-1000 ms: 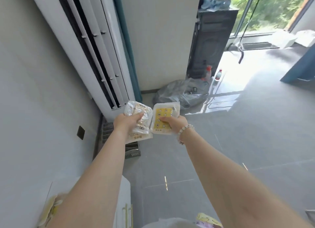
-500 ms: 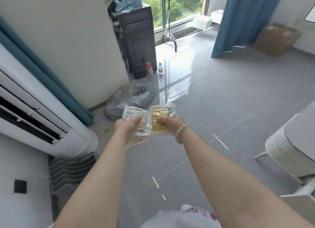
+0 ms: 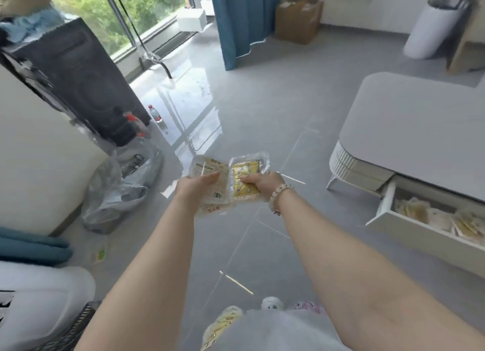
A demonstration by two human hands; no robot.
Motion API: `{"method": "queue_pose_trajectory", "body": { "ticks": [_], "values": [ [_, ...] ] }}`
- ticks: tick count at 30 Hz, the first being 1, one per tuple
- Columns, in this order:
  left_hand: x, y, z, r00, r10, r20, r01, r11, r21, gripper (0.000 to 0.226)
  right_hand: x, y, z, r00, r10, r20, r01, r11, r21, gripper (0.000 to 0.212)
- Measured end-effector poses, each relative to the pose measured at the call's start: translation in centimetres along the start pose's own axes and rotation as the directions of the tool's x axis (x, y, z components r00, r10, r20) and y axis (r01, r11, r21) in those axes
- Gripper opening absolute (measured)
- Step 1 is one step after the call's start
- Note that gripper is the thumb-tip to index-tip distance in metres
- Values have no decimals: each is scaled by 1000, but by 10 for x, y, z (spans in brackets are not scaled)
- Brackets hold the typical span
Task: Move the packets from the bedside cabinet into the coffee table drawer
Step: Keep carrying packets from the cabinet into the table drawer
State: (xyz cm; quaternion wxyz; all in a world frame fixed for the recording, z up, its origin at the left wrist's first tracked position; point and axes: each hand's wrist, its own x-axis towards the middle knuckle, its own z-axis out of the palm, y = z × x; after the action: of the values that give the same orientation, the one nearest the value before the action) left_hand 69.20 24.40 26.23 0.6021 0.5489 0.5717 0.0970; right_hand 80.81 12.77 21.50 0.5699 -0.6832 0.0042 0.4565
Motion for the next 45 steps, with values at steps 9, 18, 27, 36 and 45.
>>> {"method": "queue_pose_trajectory", "body": {
  "ticks": [9, 18, 27, 36, 45],
  "values": [
    [26, 29, 96, 961, -39, 273, -13, 982, 187, 41, 6, -6, -81, 970, 38, -239, -25, 998, 58, 49],
    [46, 76, 209, 834, -77, 546, -147, 923, 356, 58, 8, -27, -159, 869, 96, -485, 9, 978, 210, 59],
    [36, 97, 309, 651, -174, 739, -308, 829, 467, 45, 5, -22, -212, 716, 201, -669, 90, 924, 373, 51],
    [-2, 74, 388, 503, -293, 813, -421, 739, 526, 48, -30, 5, -260, 560, 309, -769, 217, 841, 496, 14],
    [-68, 44, 471, 420, -342, 841, -515, 673, 531, 51, -70, 38, -335, 467, 405, -786, 304, 761, 573, 37]
  ]
}}
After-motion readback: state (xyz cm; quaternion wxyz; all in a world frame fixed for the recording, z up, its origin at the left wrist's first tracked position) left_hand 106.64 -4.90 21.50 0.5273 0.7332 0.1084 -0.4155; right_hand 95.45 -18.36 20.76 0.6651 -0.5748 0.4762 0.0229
